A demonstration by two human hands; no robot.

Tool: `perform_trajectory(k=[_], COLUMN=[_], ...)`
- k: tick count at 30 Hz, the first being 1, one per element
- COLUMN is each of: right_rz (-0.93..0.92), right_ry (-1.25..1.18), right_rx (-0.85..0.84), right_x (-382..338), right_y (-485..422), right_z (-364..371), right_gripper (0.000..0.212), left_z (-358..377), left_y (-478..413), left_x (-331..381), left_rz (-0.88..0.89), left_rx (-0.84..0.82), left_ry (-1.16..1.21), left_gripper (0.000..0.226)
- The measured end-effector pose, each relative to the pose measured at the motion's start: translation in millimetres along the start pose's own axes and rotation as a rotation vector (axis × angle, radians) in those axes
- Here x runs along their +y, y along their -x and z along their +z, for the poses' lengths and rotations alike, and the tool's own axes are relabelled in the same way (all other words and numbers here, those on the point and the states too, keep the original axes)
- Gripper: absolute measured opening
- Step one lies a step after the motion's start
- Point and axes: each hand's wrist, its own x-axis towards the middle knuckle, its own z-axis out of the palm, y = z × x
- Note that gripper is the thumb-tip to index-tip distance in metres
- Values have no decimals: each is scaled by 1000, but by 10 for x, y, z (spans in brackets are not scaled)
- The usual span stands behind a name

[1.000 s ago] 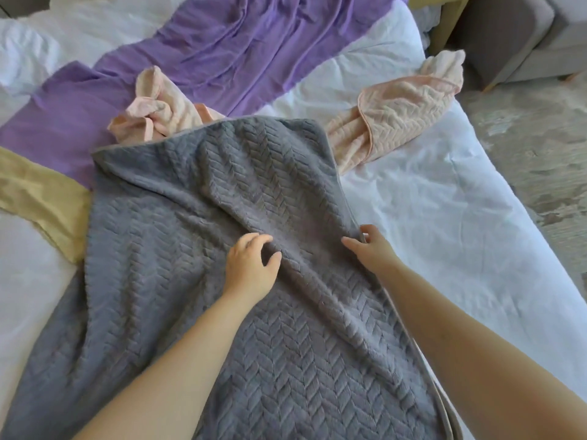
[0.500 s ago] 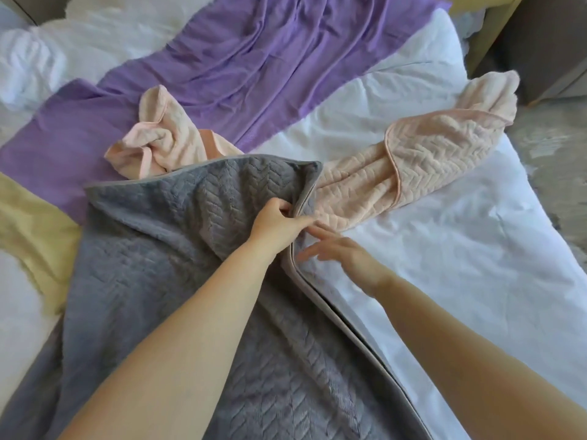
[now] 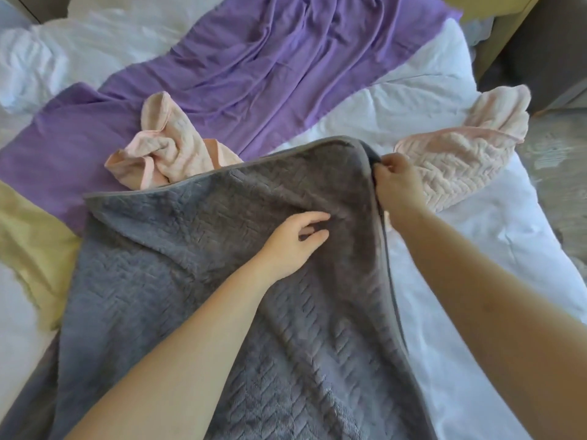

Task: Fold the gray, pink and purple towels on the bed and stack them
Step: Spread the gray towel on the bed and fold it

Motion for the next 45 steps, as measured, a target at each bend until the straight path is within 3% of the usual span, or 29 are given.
perform_trajectory(k=[3, 6, 8, 10, 12, 16, 20, 22, 24, 27, 30, 35, 41, 45], right_rz=[171, 264, 156, 1, -38, -5, 30, -25, -193, -482, -660, -663, -700, -696], right_ry=[-191, -192, 14, 163, 132, 86, 442, 574, 671, 734, 815, 841, 823, 1022], right_rx=[-223, -482, -457, -324, -150, 77, -75, -97, -91, -174, -326, -520, -548, -568], right_x=[1, 129, 235, 307, 328, 372, 550, 507, 373, 152, 5, -122, -300, -391], right_y=[-266, -279, -245, -276, -395, -683, -768, -723, -641, -482, -315, -193, -76, -50], right_z=[-166, -101, 19, 116, 106, -167, -221, -143, -12, 302, 645, 1087, 1430, 1541], right_gripper=[13, 44, 45, 27, 10, 15, 24, 39, 51, 49, 46, 46, 42, 40], left_z=[-65, -2, 31, 11, -56, -289, -657, -907, -1132, -1423, -1703, -2141, -2554, -2830], left_y=[-162, -303, -362, -394, -412, -483, -536, -526, -515, -493, -446, -241, -3, 137], left_x=[63, 40, -3, -35, -39, -5, -106, -252, -421, -606, -721, -830, -945, -1114], left_rz=[11, -33, -50, -31, 15, 109, 142, 71, -58, -205, -195, -203, -141, -286], left_rx=[3, -44, -49, -17, 73, 256, 455, 509, 504, 466, 371, 298, 241, 129], left_ry=[-53, -52, -68, -97, -122, -286, -544, -689, -850, -961, -1038, -1165, -1193, -1227], left_gripper=[32, 32, 33, 34, 32, 25, 31, 37, 43, 41, 41, 54, 34, 57])
